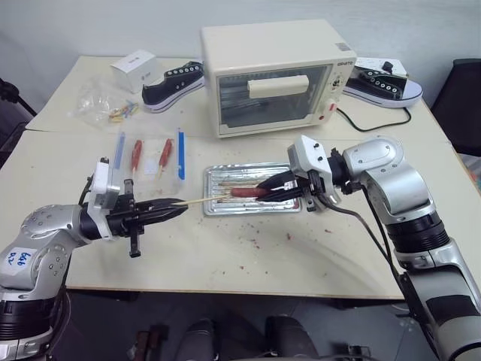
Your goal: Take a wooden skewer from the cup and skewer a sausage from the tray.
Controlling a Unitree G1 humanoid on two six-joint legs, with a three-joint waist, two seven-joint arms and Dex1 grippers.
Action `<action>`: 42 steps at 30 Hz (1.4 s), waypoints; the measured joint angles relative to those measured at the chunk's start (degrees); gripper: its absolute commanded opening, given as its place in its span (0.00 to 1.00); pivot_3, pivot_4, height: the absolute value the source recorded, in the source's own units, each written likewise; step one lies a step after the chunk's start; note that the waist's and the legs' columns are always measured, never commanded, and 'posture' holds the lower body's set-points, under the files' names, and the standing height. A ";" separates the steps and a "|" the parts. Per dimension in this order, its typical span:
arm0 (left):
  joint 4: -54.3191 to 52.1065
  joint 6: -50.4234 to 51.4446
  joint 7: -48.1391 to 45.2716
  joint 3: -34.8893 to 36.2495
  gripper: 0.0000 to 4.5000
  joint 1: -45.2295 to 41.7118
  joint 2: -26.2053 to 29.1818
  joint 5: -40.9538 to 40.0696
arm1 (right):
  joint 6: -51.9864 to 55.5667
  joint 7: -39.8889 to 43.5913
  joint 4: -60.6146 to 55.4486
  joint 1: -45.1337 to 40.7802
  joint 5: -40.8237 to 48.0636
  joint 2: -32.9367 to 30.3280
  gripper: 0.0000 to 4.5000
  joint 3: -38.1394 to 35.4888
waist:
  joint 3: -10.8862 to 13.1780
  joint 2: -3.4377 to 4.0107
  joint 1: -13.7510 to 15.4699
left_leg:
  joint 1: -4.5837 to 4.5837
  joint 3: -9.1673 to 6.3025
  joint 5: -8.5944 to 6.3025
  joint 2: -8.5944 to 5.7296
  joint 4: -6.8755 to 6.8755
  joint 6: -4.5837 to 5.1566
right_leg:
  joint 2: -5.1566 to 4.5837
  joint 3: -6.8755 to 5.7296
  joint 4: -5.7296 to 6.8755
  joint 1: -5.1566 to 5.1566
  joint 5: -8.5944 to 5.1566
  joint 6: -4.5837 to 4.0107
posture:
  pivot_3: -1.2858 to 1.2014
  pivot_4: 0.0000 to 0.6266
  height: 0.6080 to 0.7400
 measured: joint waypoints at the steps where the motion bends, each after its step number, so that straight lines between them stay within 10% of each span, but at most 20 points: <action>1: 0.00 0.00 0.07 -0.06 0.00 0.00 -0.37 0.00 | 0.01 -0.04 0.00 0.00 0.00 0.00 0.18 0.00 | 0.00 0.00 0.05 | 0.00 0.00 0.00 0.00 0.00 0.00 | 0.00 0.00 0.00 0.00 0.00 0.00 | 0.52 0.24 1.00; 42: 0.01 0.13 0.67 -0.92 0.00 -1.04 -0.61 0.02 | -0.17 0.08 1.83 0.00 -0.64 -1.14 0.18 0.07 | 0.00 0.00 0.07 | 0.00 0.01 0.00 -0.01 0.04 0.01 | 0.02 -0.01 0.03 0.00 0.00 0.00 | 0.52 0.24 1.00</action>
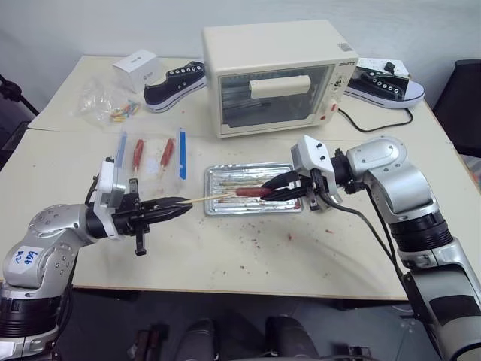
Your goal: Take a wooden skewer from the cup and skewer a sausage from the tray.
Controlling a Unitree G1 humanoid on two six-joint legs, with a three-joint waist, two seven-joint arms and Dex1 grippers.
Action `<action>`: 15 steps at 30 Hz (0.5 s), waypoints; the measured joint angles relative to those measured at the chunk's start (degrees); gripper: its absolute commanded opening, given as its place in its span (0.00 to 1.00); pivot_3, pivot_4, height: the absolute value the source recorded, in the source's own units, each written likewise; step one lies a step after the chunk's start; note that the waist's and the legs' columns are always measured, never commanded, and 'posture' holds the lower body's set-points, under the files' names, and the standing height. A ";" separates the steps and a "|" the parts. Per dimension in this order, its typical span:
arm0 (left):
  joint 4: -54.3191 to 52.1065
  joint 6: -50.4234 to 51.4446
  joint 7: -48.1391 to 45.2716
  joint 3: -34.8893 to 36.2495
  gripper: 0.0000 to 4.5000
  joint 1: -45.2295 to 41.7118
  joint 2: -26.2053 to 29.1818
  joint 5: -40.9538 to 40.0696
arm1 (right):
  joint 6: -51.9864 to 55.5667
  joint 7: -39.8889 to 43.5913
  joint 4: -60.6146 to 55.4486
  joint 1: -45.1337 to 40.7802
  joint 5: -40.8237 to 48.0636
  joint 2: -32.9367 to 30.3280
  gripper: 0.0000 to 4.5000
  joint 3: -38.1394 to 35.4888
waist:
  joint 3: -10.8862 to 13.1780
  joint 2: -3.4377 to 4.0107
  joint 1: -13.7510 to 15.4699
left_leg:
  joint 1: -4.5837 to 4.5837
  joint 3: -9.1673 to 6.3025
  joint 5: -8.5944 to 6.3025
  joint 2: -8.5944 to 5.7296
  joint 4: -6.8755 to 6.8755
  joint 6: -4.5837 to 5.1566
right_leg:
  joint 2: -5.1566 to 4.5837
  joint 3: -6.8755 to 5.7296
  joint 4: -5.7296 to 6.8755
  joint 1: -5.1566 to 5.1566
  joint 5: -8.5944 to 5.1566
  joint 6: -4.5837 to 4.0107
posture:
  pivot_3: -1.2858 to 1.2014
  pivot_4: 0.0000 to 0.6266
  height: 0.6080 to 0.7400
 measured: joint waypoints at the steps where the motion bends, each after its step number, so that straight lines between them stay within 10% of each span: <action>1: 0.00 0.00 -0.01 -0.13 0.00 -0.05 0.00 0.00 | 0.01 -0.03 -0.02 0.00 0.00 0.00 0.18 0.00 | 0.00 0.00 0.01 | 0.00 0.00 0.00 0.00 0.00 0.00 | 0.00 0.00 0.00 0.00 0.00 0.00 | 0.52 0.24 1.00; 15: 0.46 -0.08 -0.14 -0.63 0.00 -0.27 0.02 0.23 | 0.20 -0.10 -0.81 0.27 0.06 -0.02 0.18 0.00 | 0.00 0.00 0.01 | 0.00 0.00 0.00 0.00 0.01 0.00 | 0.00 0.00 0.01 0.00 0.00 0.00 | 0.52 0.24 1.00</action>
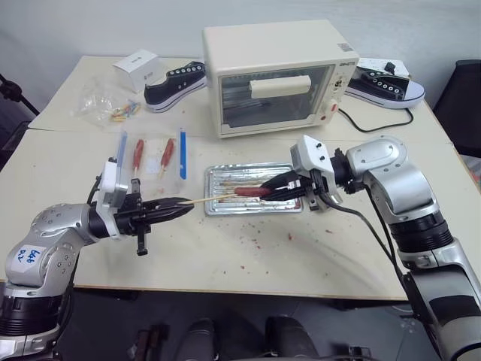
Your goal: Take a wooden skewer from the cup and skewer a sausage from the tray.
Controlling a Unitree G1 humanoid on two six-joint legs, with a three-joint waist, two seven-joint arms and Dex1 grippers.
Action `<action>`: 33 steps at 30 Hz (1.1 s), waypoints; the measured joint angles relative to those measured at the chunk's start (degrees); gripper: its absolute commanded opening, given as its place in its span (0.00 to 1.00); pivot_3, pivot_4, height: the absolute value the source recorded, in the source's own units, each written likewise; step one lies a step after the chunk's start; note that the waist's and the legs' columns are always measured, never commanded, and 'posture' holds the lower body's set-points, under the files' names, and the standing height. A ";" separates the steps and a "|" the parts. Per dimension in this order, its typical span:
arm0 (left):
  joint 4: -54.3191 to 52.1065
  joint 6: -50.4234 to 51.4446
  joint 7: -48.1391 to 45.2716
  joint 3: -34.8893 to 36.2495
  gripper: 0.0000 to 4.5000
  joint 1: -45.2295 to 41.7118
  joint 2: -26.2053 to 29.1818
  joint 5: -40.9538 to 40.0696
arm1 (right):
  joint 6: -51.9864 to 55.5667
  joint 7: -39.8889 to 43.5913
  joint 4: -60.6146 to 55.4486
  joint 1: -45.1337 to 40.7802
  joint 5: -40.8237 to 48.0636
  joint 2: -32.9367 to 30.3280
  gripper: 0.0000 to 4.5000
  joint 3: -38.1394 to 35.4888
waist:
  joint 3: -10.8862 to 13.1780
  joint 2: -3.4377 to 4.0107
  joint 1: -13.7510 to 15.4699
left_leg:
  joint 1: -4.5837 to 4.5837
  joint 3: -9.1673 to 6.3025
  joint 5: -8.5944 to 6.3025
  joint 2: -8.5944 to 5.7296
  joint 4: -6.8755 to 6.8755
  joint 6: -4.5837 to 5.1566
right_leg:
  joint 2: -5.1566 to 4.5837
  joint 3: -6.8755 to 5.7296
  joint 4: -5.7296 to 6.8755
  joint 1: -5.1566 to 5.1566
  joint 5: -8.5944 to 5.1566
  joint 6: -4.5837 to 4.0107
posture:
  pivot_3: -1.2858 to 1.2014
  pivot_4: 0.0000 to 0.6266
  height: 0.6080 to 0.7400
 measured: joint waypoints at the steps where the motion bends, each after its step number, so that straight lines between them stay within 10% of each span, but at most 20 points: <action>1: 0.04 0.00 -0.07 0.07 0.00 0.03 0.10 0.00 | -0.01 0.03 0.01 0.01 -0.01 -0.01 0.18 0.00 | 0.00 0.00 -0.02 | 0.00 0.00 0.00 0.00 0.00 0.00 | 0.00 0.00 0.00 0.00 0.00 0.00 | 0.52 0.24 1.00; 33: 2.20 -0.28 -0.60 -1.45 0.00 -1.85 -1.30 1.84 | 0.07 -0.02 0.07 0.00 0.00 0.07 0.18 0.06 | 0.00 0.00 0.01 | 0.00 0.00 0.00 -0.01 0.07 0.00 | 0.00 0.00 0.09 0.00 0.00 0.00 | 0.52 0.24 1.00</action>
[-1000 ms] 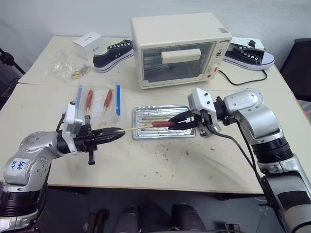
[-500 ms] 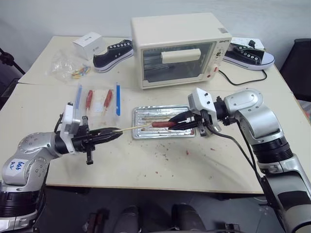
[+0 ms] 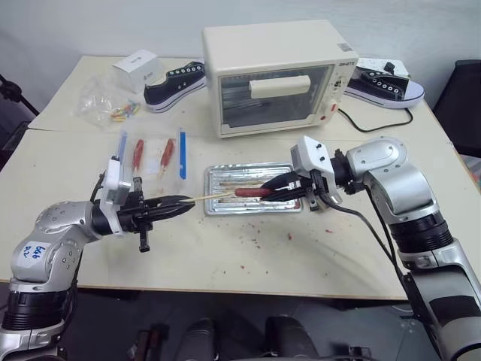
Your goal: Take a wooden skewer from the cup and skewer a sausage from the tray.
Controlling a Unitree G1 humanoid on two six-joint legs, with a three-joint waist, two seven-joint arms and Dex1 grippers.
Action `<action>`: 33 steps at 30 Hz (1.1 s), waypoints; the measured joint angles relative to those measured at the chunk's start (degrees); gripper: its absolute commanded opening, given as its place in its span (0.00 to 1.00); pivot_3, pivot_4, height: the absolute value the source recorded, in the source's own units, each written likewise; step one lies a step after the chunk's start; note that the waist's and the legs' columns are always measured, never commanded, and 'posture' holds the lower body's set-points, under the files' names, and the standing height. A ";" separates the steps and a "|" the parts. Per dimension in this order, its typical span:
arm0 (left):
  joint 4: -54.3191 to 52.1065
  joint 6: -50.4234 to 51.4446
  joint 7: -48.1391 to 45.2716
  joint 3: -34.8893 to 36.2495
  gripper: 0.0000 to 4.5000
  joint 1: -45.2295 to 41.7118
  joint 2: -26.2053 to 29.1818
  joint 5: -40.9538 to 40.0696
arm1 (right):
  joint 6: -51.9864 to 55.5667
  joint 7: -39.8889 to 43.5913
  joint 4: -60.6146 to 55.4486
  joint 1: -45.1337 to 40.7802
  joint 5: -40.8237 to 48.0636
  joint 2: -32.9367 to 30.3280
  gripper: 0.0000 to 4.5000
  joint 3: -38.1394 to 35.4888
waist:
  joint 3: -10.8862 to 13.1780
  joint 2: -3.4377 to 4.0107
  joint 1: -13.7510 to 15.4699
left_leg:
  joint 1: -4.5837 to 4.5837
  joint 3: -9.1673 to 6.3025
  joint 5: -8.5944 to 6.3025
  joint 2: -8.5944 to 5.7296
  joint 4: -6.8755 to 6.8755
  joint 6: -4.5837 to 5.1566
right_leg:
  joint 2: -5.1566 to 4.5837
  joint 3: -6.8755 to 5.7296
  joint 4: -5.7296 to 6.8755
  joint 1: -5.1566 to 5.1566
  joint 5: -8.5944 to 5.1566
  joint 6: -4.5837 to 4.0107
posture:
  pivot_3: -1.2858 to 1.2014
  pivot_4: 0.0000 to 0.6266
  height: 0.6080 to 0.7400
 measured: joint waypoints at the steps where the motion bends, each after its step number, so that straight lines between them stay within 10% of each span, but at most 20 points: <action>1: 0.05 0.00 -0.03 -0.16 0.00 -0.18 -0.15 0.04 | 0.00 0.00 0.00 0.00 0.00 0.06 0.18 0.02 | 0.00 0.00 0.01 | 0.00 0.00 0.00 0.00 0.01 0.00 | 0.00 0.00 0.01 0.00 0.00 0.00 | 0.52 0.24 1.00; 33: 2.64 -2.24 -0.50 -5.40 0.00 -5.09 -5.83 4.29 | 1.37 0.67 -0.97 -4.15 -0.81 2.12 0.18 3.65 | 0.00 0.00 0.01 | -0.01 -0.02 0.00 0.00 0.20 0.01 | 0.01 -0.01 0.16 0.00 0.00 0.00 | 0.52 0.24 1.00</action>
